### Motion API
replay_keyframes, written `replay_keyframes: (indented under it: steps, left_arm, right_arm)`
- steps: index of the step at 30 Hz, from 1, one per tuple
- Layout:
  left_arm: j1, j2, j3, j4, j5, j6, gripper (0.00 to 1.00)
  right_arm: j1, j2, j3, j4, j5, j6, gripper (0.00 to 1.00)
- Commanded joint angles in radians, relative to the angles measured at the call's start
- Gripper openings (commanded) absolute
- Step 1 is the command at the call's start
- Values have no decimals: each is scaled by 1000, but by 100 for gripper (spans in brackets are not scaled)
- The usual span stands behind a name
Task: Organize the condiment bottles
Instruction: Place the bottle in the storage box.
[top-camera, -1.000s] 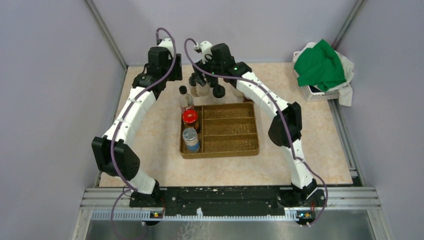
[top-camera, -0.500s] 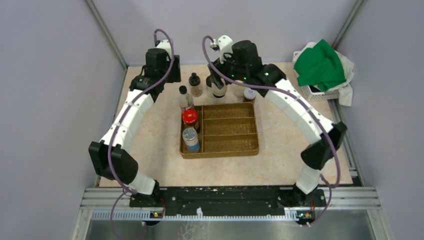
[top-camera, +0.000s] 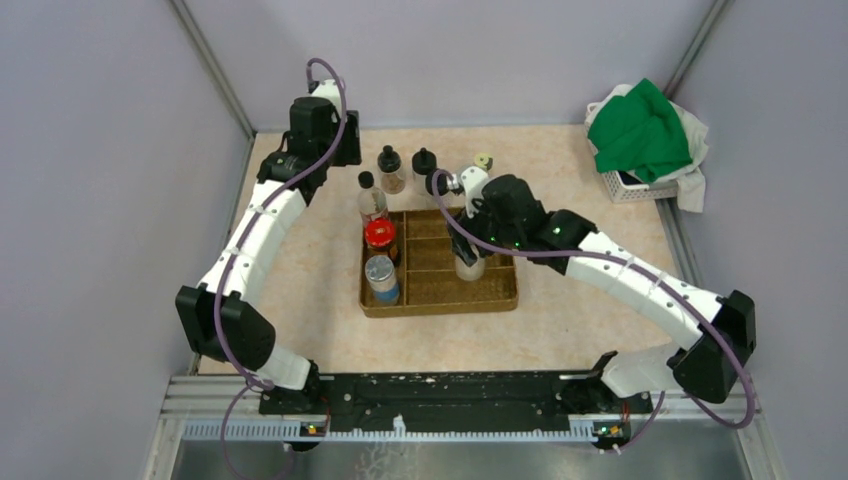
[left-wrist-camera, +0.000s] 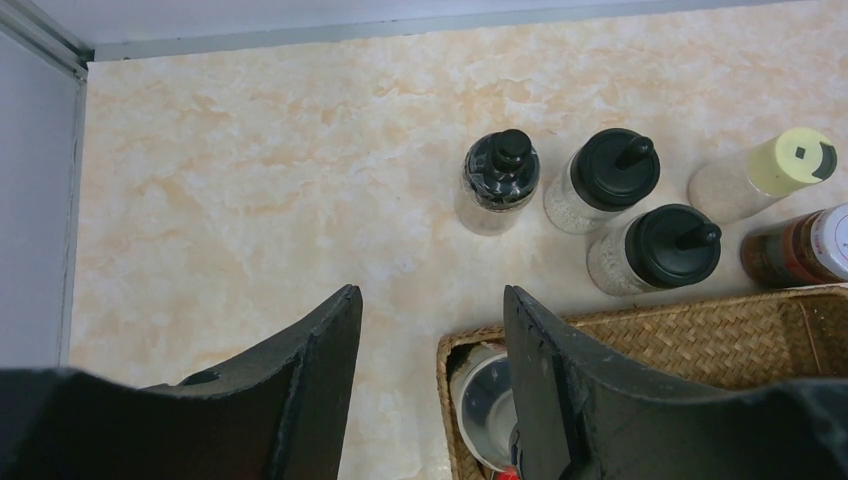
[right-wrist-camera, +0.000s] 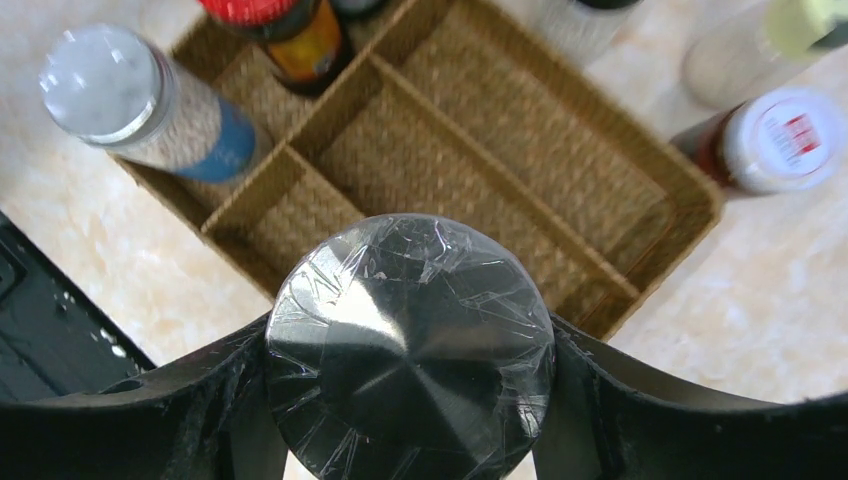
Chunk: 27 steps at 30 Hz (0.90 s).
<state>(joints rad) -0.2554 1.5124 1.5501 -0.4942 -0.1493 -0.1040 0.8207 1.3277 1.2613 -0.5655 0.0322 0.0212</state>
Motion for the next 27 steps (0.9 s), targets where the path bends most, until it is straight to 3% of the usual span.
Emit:
replay_keyframes:
  steps: [1, 17, 27]
  left_arm:
    - [5, -42, 35, 0, 7, -8, 61]
    - [5, -59, 25, -10, 2, -7, 61]
    - [5, -62, 18, -9, 2, -6, 61]
  right_arm:
    - [36, -61, -67, 185, -9, 67, 30]
    - [177, 91, -64, 285, 2, 89, 30]
    - [196, 138, -83, 336, 0, 92, 30]
